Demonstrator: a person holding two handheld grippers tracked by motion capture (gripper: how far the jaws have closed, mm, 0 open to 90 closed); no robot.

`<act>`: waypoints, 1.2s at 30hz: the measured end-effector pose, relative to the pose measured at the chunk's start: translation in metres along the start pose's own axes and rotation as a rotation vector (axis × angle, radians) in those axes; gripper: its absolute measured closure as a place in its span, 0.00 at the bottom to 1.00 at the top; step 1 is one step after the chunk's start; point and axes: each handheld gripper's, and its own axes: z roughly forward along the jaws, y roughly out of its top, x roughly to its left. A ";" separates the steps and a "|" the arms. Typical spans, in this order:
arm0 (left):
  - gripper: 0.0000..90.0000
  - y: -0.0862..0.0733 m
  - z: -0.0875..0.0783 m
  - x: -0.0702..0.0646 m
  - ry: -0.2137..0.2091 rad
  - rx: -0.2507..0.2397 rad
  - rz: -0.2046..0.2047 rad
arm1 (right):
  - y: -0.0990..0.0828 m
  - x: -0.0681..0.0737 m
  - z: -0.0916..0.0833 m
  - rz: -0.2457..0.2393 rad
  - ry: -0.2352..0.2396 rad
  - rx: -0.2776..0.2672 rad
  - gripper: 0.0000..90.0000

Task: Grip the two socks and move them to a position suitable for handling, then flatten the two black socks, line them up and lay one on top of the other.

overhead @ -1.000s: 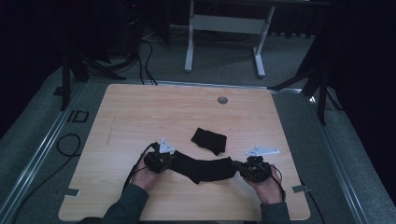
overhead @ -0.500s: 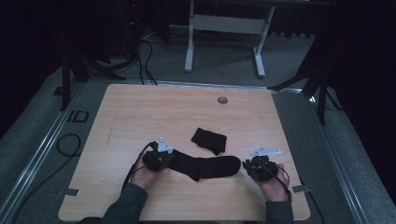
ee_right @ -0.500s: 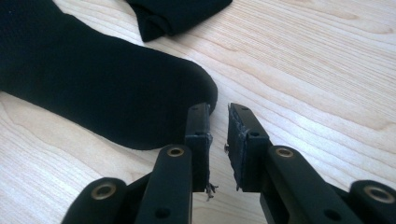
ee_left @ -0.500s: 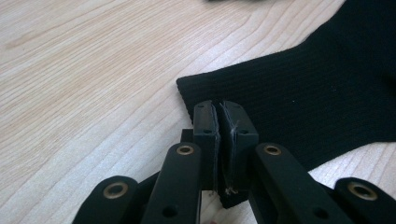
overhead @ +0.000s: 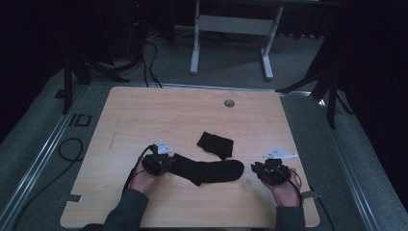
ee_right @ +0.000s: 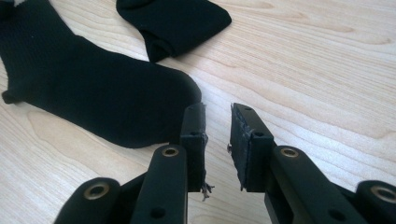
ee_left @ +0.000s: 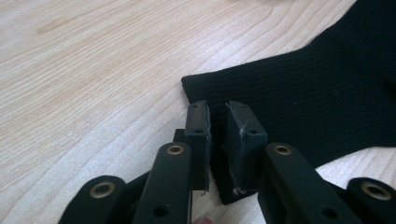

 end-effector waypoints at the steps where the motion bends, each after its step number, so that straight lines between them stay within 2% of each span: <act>1: 0.86 0.000 -0.001 0.000 -0.005 -0.007 -0.005 | 0.000 0.000 0.001 0.000 0.000 0.003 0.84; 9: 0.76 0.001 -0.009 0.001 -0.032 -0.049 -0.033 | 0.001 0.002 0.002 -0.012 -0.003 0.006 0.83; 19: 0.72 -0.001 -0.016 0.002 -0.041 -0.088 -0.065 | 0.004 0.007 0.007 -0.025 0.008 0.012 0.83; 28: 0.71 -0.006 -0.021 0.003 -0.033 -0.093 -0.081 | 0.015 0.025 0.021 -0.062 0.040 0.023 0.80; 36: 0.70 -0.007 -0.019 0.002 -0.026 -0.091 -0.084 | 0.036 0.041 0.037 -0.096 0.077 0.011 0.80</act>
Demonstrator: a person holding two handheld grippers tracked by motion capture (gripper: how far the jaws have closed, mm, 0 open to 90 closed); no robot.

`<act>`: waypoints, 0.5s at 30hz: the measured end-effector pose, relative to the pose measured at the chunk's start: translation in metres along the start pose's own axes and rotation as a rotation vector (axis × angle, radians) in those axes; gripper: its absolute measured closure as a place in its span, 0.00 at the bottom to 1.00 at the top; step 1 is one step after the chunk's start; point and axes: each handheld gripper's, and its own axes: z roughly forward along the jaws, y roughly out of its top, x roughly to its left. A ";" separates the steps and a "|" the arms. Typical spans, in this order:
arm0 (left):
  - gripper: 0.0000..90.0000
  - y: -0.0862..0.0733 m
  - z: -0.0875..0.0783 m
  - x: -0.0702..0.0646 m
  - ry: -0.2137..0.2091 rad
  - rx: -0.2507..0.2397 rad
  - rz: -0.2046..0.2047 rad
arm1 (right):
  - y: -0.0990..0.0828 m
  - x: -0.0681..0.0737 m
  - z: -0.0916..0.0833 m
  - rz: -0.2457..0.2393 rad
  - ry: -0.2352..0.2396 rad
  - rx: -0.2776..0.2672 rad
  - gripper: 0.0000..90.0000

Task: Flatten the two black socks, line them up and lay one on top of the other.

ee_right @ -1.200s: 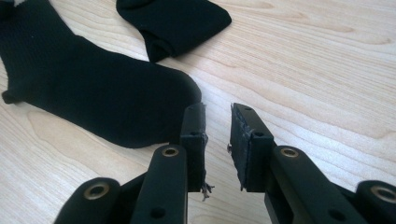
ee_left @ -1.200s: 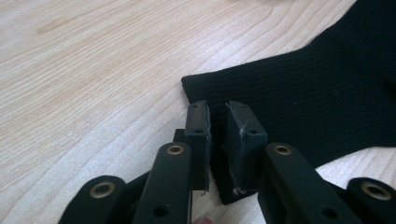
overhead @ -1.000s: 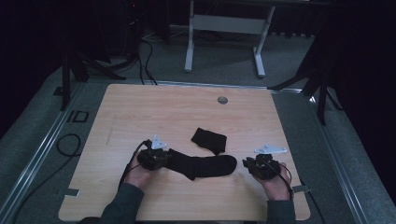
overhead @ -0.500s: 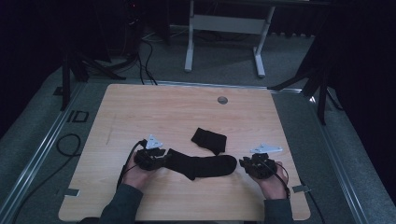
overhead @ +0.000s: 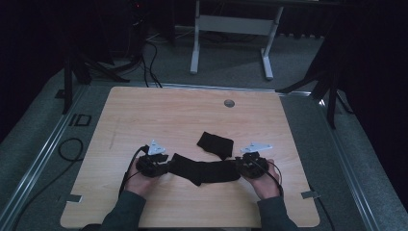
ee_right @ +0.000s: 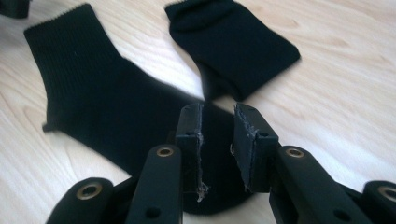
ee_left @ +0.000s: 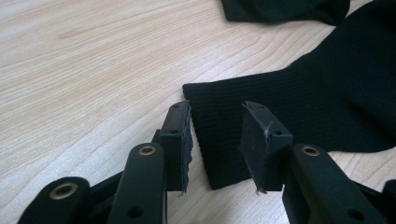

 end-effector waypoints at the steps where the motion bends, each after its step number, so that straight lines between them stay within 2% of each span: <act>1: 0.70 0.000 0.000 0.000 0.001 0.002 0.001 | 0.004 0.001 0.003 -0.007 0.003 0.000 0.80; 3: 0.69 0.000 0.000 0.000 0.003 0.003 0.004 | 0.013 0.004 0.009 -0.023 0.014 0.002 0.79; 6: 0.69 -0.001 0.001 0.000 0.010 0.006 0.004 | 0.023 0.008 0.019 -0.058 0.006 0.009 0.79; 12: 0.69 -0.001 0.002 0.000 0.009 0.008 0.002 | 0.042 0.013 0.043 -0.080 0.015 0.035 0.78; 15: 0.68 -0.001 0.002 0.000 0.006 0.004 0.000 | 0.050 0.017 0.055 -0.100 0.016 0.041 0.74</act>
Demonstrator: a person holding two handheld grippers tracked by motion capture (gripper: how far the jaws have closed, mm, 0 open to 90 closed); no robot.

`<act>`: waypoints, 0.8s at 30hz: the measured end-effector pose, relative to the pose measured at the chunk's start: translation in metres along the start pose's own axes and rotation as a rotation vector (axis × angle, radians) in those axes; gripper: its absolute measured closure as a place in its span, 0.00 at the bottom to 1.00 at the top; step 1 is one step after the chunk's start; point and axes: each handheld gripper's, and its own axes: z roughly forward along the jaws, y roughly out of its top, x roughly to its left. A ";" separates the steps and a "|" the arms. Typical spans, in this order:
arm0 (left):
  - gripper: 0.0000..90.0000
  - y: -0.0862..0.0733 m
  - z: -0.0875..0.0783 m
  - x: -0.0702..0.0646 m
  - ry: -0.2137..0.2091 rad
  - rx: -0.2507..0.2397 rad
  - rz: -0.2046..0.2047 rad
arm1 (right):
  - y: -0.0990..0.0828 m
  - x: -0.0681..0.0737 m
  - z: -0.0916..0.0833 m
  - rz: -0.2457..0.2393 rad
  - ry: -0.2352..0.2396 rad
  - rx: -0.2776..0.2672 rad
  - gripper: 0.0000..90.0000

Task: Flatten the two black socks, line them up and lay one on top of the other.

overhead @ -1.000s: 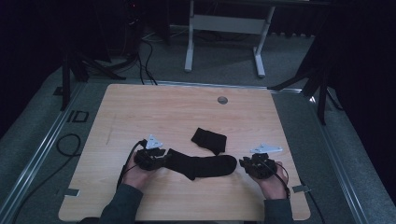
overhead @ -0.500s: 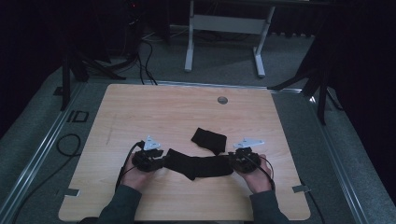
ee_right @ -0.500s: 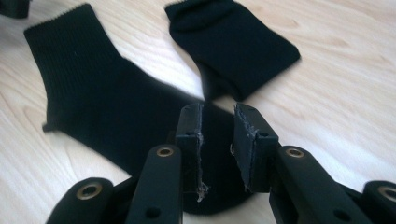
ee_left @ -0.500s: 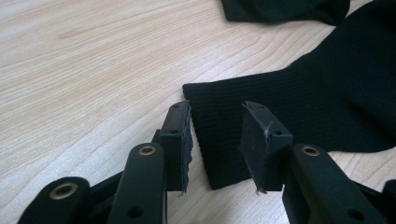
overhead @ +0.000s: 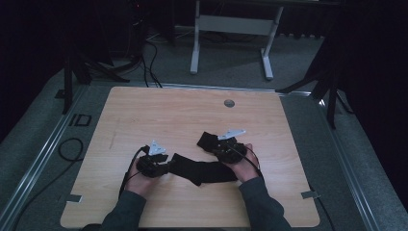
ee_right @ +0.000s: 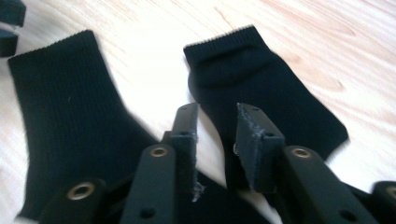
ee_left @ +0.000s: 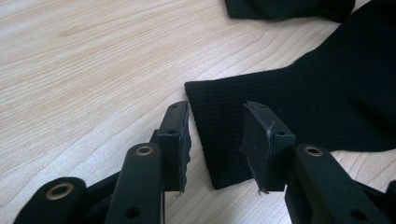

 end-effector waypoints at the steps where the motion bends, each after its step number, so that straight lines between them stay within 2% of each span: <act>1: 0.68 0.000 0.000 0.000 0.001 0.000 -0.002 | 0.003 0.001 0.004 -0.003 0.002 0.006 0.73; 6: 0.67 -0.001 0.001 0.001 0.010 0.003 -0.003 | 0.014 0.003 0.024 -0.007 0.013 0.032 0.67; 9: 0.67 -0.001 0.001 0.002 0.011 0.003 -0.005 | 0.021 0.001 0.034 0.013 -0.002 0.052 0.63; 17: 0.67 -0.001 0.001 0.002 0.015 0.007 -0.001 | 0.035 0.002 0.048 0.041 -0.004 0.073 0.57; 21: 0.66 -0.001 0.002 0.002 0.018 0.008 -0.004 | 0.040 0.002 0.058 0.080 0.005 0.095 0.58; 24: 0.66 -0.001 0.002 0.002 0.019 0.008 -0.005 | 0.042 0.001 0.064 0.127 0.001 0.124 0.60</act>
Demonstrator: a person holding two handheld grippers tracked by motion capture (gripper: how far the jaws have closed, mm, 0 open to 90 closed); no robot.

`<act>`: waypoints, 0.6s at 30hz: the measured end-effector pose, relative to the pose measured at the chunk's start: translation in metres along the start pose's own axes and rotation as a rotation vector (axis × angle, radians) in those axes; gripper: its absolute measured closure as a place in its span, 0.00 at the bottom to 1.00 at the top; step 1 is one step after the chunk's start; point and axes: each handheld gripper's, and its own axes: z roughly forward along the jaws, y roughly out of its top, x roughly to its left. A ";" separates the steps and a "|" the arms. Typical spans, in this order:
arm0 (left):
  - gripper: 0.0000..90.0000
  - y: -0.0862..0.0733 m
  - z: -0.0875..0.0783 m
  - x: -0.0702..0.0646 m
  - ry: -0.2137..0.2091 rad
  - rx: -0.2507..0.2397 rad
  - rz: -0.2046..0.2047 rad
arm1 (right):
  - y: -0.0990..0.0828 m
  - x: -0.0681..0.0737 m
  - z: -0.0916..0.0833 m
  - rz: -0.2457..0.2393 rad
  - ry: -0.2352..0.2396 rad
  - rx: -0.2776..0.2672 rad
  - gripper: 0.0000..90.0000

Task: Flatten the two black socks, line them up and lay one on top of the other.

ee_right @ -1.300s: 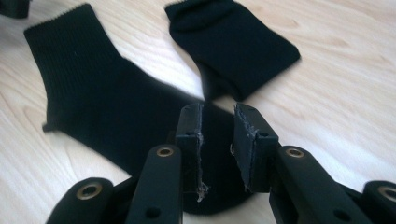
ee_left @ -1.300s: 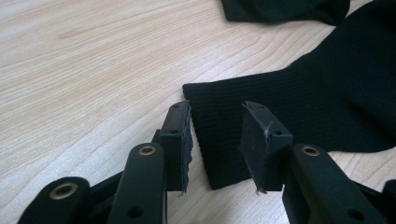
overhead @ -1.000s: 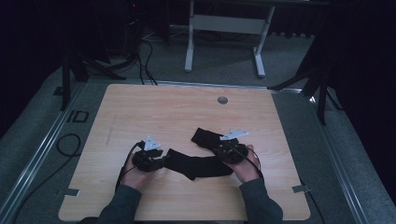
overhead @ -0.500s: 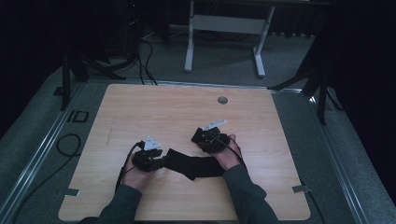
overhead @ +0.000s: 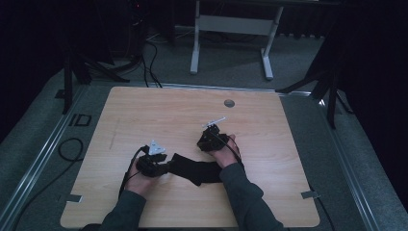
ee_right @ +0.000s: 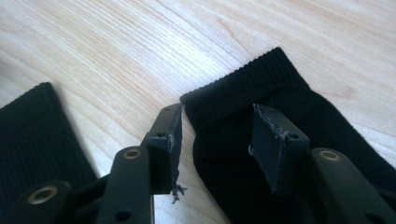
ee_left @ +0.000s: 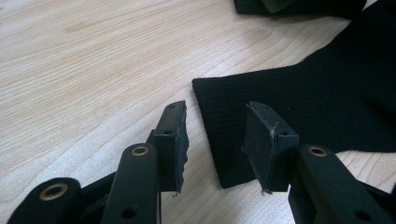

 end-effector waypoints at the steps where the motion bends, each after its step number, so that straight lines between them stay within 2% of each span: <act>1: 0.66 0.000 0.000 0.000 0.000 0.000 0.001 | 0.000 0.000 0.001 0.005 0.000 0.004 0.60; 5: 0.66 0.000 0.000 -0.001 0.003 0.004 0.007 | 0.003 0.001 0.003 0.017 -0.009 0.024 0.67; 13: 0.66 0.000 0.001 -0.001 0.005 0.008 0.012 | 0.003 0.005 0.004 0.001 0.012 0.053 0.93; 18: 0.66 0.000 0.001 -0.002 0.005 0.007 0.013 | 0.003 0.012 0.001 -0.017 0.009 0.046 0.97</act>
